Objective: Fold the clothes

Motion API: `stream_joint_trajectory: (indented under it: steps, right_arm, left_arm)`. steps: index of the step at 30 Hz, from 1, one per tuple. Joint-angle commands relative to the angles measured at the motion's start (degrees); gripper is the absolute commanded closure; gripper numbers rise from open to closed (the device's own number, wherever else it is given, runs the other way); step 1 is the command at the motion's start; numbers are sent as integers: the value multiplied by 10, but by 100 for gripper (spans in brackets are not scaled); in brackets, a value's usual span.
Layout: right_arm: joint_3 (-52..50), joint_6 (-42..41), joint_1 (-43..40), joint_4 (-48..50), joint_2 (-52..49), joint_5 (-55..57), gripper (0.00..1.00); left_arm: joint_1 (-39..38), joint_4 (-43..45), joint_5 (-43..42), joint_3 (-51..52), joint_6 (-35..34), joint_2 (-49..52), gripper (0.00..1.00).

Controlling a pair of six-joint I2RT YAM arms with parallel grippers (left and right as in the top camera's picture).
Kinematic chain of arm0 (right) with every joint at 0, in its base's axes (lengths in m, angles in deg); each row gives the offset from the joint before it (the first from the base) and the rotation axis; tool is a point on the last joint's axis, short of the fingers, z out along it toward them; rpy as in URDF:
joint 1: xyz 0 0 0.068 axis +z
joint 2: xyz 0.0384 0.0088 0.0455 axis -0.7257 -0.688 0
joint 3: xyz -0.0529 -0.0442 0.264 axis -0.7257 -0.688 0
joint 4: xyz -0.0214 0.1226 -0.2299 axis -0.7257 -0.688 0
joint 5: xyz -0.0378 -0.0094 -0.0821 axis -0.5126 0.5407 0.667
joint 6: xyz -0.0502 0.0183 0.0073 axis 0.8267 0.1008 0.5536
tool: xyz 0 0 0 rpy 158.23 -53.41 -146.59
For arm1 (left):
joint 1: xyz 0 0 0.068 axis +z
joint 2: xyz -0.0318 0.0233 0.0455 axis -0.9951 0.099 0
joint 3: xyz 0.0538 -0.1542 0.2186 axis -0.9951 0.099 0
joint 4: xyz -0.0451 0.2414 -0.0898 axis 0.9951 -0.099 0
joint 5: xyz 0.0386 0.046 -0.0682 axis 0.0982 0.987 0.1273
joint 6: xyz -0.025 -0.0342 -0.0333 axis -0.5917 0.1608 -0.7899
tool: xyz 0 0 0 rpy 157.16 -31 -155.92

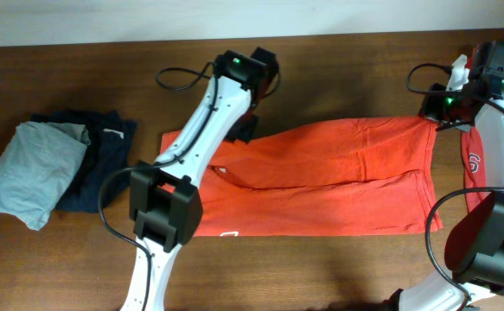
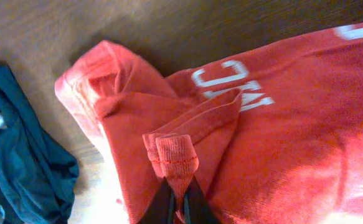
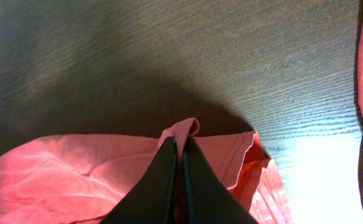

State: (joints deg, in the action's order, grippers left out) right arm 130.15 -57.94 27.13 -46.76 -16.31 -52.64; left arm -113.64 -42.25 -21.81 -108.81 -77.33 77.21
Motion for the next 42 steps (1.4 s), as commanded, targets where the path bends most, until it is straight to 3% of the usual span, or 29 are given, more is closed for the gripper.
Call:
stream_joint_trajectory:
  steps: [1,5,10,15,23,31,40,42]
  right_arm:
    - [-1,4,-2,7,15,-8,96]
    - [-1,4,-2,7,15,-8,96]
    - [-1,4,-2,4,15,-10,96]
    - [-1,4,-2,3,15,-25,96]
    - [-1,5,-2,-12,20,-24,96]
    - [-1,6,-2,-10,33,-24,96]
    - [-1,6,-2,-11,35,-24,96]
    - [-1,6,-2,-13,35,-24,96]
  left_arm:
    - [16,-1,-9,7,-12,-26,99]
    - [17,35,29,7,40,-45,99]
    - [7,111,28,7,195,-45,98]
    - [-10,172,28,7,296,-45,99]
    - [-18,150,41,7,267,-49,99]
    - [-20,66,40,7,219,-54,99]
    - [5,116,59,7,221,-86,92]
    - [6,133,59,7,257,-86,92]
